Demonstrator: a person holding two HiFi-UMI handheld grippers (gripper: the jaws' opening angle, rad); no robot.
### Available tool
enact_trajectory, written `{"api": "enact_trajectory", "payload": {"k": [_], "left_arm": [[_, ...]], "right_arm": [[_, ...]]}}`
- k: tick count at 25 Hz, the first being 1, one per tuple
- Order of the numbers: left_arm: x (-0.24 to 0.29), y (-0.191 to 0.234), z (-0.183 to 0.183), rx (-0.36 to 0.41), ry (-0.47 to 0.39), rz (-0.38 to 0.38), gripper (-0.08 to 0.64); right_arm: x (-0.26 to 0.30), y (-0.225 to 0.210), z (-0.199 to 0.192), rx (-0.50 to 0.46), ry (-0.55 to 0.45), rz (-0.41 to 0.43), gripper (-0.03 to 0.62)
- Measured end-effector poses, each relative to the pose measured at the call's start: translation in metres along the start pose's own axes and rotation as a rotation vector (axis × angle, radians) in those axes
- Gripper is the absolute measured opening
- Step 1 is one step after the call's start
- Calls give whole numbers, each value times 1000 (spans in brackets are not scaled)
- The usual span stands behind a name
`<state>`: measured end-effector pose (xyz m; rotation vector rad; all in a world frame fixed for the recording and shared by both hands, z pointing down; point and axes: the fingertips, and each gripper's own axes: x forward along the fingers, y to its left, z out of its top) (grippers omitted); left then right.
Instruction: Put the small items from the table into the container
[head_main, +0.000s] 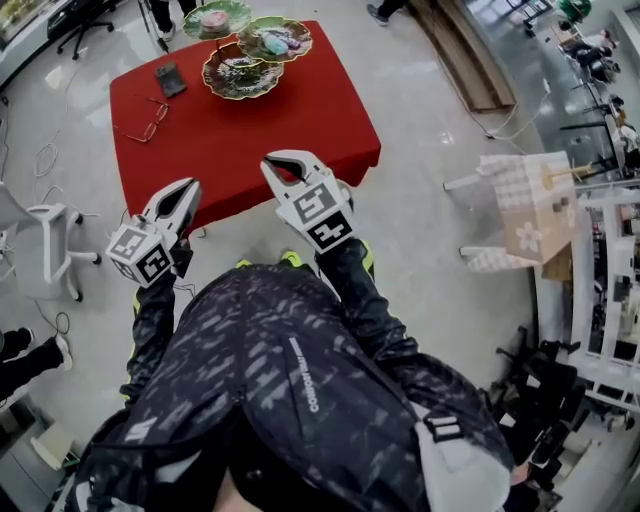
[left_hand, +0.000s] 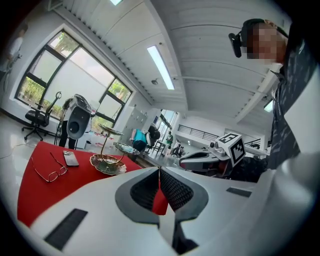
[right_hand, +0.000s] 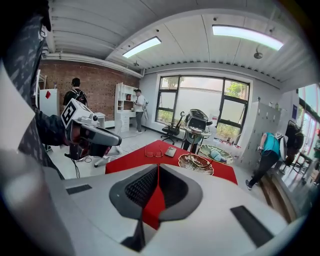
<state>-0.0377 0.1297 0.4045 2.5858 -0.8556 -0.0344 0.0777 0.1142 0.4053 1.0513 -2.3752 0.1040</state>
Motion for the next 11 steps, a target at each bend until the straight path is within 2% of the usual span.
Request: {"api": "enact_trajectory", "payload": {"k": [11], "left_arm": [[-2, -15, -2, 16, 10, -6, 14]], "right_arm": [[-5, 6, 4, -33, -6, 22, 20]]}}
